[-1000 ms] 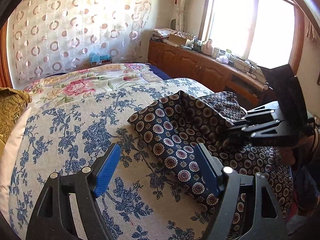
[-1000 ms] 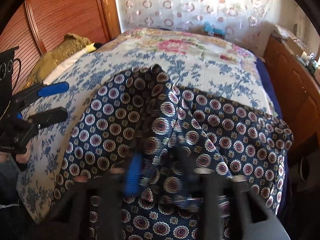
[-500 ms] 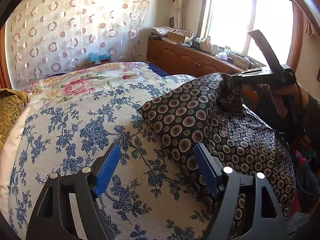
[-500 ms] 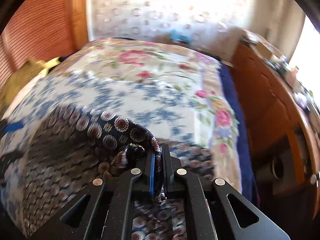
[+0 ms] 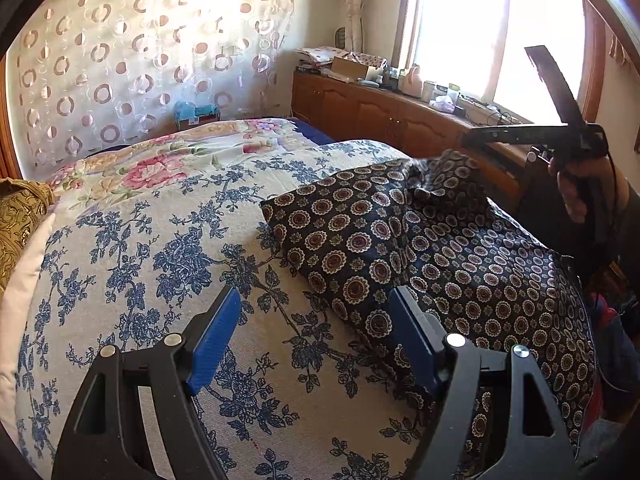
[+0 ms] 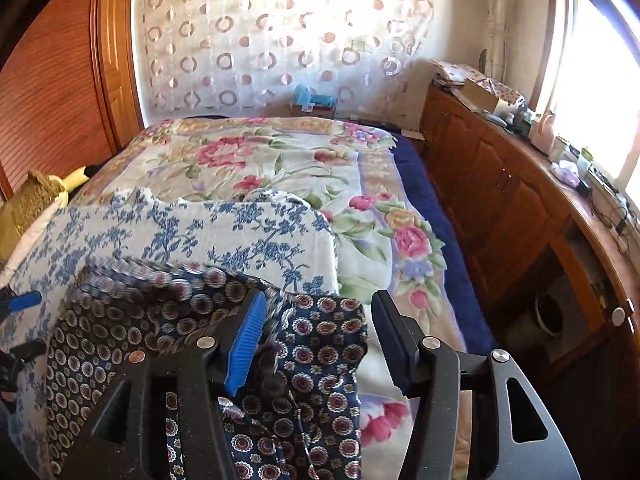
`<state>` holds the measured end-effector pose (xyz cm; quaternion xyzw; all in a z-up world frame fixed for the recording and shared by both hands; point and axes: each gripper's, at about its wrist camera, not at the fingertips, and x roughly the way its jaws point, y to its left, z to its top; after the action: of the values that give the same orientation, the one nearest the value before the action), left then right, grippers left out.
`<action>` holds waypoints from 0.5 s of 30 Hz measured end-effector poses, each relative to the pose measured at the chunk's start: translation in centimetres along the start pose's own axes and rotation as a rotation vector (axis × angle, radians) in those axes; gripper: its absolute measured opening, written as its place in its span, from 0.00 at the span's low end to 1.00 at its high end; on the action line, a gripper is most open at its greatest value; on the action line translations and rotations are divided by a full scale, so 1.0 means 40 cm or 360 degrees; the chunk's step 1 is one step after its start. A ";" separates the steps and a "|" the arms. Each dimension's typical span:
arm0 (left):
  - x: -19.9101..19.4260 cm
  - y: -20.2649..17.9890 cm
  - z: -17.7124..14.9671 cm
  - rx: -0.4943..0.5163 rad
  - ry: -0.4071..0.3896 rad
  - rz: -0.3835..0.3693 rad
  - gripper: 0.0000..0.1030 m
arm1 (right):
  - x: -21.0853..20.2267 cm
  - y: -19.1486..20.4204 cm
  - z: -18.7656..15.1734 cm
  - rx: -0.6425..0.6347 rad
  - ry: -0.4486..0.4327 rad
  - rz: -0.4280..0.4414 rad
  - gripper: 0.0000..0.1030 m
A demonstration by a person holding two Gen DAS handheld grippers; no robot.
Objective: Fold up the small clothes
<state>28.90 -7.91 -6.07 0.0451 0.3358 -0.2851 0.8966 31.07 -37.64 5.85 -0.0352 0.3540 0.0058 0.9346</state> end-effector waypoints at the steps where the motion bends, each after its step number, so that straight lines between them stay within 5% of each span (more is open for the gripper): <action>1: -0.001 0.002 0.000 -0.0002 -0.0003 0.0004 0.75 | 0.006 0.007 -0.008 -0.0012 0.0016 0.0028 0.55; 6: -0.005 0.004 0.001 -0.0013 -0.0010 0.0006 0.75 | 0.032 0.056 -0.095 -0.0130 0.0172 0.0147 0.55; 15: -0.010 -0.006 0.000 0.0015 -0.0014 -0.0005 0.75 | 0.024 0.051 -0.280 -0.0021 0.0340 0.0196 0.55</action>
<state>28.52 -7.92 -5.80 0.0476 0.3307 -0.2882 0.8974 24.31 -36.42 -3.27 -0.0200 0.4530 0.0617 0.8892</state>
